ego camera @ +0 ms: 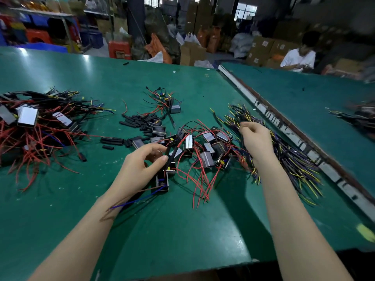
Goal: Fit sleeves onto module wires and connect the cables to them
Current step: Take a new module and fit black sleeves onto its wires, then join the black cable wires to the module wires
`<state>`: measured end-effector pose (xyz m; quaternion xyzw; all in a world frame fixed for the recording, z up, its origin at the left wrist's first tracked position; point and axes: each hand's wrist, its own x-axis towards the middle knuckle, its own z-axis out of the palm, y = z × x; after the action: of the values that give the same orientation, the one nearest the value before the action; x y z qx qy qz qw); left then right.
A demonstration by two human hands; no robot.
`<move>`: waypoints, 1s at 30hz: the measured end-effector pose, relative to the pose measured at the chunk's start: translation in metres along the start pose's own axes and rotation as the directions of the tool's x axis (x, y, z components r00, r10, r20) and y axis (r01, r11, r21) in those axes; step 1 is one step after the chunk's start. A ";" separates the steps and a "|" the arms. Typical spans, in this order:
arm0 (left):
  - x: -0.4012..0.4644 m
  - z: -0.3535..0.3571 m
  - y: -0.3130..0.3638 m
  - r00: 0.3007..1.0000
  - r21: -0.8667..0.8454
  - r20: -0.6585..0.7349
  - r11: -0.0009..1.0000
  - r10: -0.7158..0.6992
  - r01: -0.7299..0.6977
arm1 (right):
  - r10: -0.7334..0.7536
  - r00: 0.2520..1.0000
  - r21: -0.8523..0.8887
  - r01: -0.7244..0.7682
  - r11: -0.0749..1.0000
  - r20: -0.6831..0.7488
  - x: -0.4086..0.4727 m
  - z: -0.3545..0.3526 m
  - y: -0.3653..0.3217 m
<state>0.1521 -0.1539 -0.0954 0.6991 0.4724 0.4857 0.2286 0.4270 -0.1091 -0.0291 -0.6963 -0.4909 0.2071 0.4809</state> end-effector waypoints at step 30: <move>-0.002 0.000 0.006 0.999 0.010 -0.028 1.000 -0.017 0.017 | -0.390 0.919 -0.110 0.382 0.917 -0.062 0.024 -0.028 -0.008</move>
<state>0.1547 -0.1586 -0.0922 0.6893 0.4841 0.4909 0.2225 0.4551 -0.1012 -0.0052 -0.6158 -0.6077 0.0553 0.4983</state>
